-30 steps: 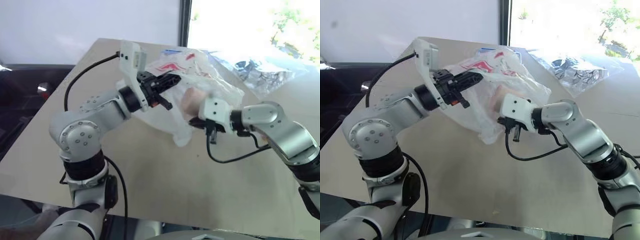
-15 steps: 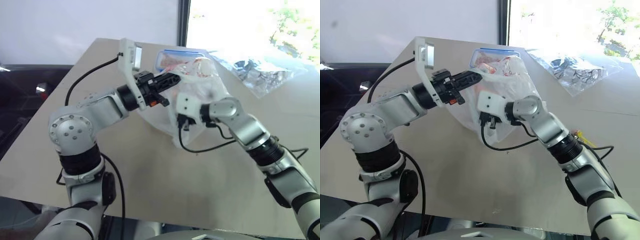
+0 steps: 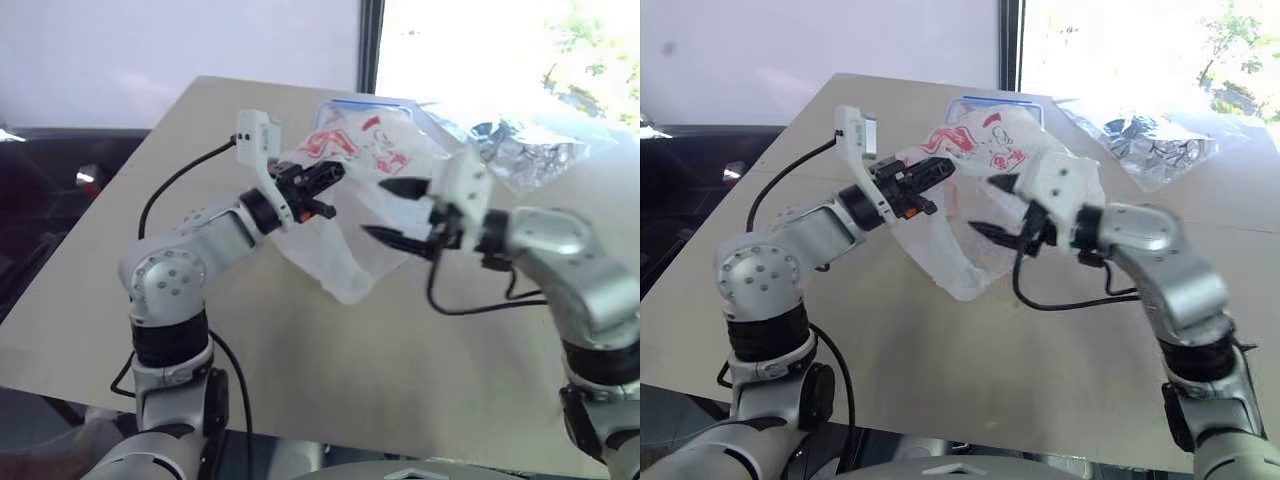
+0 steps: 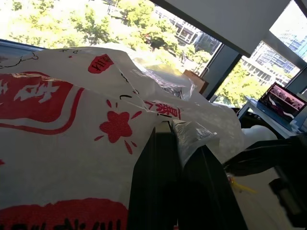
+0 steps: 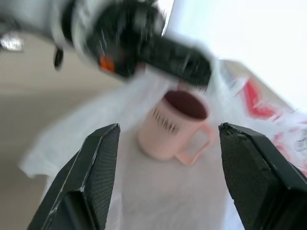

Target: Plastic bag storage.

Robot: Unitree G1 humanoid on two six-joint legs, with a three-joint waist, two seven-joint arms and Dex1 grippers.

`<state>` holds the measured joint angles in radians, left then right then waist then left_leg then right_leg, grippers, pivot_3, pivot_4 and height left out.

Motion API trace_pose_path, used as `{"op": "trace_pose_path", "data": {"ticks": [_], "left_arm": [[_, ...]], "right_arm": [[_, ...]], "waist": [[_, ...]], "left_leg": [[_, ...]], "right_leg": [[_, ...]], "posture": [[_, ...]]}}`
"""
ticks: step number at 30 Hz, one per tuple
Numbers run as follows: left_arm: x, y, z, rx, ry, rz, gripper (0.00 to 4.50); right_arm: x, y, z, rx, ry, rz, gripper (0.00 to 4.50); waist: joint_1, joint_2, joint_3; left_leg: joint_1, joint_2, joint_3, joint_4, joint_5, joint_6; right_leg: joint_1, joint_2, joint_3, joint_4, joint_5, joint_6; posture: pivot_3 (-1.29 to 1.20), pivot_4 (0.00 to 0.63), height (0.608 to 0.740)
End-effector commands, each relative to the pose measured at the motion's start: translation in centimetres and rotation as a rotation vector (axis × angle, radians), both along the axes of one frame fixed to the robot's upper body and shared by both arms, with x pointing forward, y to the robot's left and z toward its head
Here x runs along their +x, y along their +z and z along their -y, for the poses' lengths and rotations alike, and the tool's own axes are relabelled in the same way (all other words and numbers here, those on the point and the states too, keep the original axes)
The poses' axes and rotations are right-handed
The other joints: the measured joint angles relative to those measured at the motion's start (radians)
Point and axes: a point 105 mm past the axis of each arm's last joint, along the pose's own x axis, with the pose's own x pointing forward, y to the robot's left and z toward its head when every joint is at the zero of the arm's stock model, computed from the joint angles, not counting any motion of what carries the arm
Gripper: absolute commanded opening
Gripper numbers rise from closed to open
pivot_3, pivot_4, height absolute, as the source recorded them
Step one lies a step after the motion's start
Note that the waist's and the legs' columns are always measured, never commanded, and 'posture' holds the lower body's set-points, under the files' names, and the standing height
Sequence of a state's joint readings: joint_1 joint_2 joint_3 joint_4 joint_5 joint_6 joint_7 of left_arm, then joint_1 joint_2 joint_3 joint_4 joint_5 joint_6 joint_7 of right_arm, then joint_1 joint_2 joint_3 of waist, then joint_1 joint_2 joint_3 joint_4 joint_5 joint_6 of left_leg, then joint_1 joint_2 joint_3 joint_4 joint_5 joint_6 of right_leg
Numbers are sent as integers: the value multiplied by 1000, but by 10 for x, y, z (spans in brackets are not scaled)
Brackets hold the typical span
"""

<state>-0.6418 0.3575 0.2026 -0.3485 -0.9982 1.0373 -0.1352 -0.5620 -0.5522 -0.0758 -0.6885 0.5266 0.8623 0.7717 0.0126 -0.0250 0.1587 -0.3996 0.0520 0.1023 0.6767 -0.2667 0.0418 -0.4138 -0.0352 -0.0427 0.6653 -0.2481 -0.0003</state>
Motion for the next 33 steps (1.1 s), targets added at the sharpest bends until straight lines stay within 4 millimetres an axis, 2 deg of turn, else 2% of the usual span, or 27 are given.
{"op": "trace_pose_path", "data": {"ticks": [1,2,4,7,9,14,17,19,22,25,30,33], "left_arm": [[6,9,0,-11,21,43,0],[7,9,1,-12,20,45,0],[8,8,2,-9,15,51,0],[10,7,2,-4,17,58,0],[10,8,3,-4,17,67,0],[8,9,2,9,20,84,0],[7,10,-2,18,39,91,0],[7,10,-5,22,52,94,0],[6,10,-7,23,60,95,0],[5,9,-7,23,65,95,0],[6,8,-4,22,57,94,0],[7,9,-3,21,51,96,0]], "right_arm": [[-12,10,30,53,-81,-38,3306],[-11,10,40,68,-118,-61,3306],[-2,-4,72,7,-272,-98,3306],[11,-41,118,-192,-500,-168,3306],[28,-77,149,-294,-655,-232,3306],[48,-133,183,-330,-794,-348,3306],[53,-155,198,-342,-844,-427,3306],[54,-161,206,-345,-873,-466,3306],[51,-163,211,-359,-890,-481,2597],[48,-161,213,-356,-897,-481,1216],[42,-159,213,-372,-897,-458,1216],[43,-145,207,-307,-871,-440,1216]], "waist": [[2,0,0],[2,0,0],[2,0,0],[2,0,0],[-1,0,0],[-7,-1,0],[-5,0,0],[-6,0,0],[-1,0,0],[4,0,0],[3,0,0],[2,0,0]], "left_leg": [[0,0,0,0,0,0],[0,0,0,0,0,0],[-1,0,1,0,0,1],[-1,-1,0,0,-1,1],[-1,-2,1,-1,-1,1],[1,0,3,-1,0,1],[1,1,3,-1,0,1],[1,1,3,-1,0,1],[1,1,3,0,0,1],[1,1,3,-1,0,1],[1,0,2,0,0,1],[1,0,2,0,0,0]], "right_leg": [[0,0,0,0,0,0],[0,0,0,-1,0,0],[0,0,1,-1,0,0],[0,0,1,-3,0,0],[0,0,2,-2,0,0],[0,3,5,-2,-1,1],[0,4,6,-2,-1,1],[0,4,6,-2,0,1],[0,3,6,-2,0,1],[0,3,5,-2,0,1],[1,2,4,-2,-1,1],[1,2,4,-2,-1,1]], "posture": [[0,150,740],[0,150,740],[0,150,740],[0,150,740],[0,150,740],[0,150,740],[0,150,740],[0,150,740],[0,150,740],[0,150,740],[0,150,740],[0,150,740]]}}
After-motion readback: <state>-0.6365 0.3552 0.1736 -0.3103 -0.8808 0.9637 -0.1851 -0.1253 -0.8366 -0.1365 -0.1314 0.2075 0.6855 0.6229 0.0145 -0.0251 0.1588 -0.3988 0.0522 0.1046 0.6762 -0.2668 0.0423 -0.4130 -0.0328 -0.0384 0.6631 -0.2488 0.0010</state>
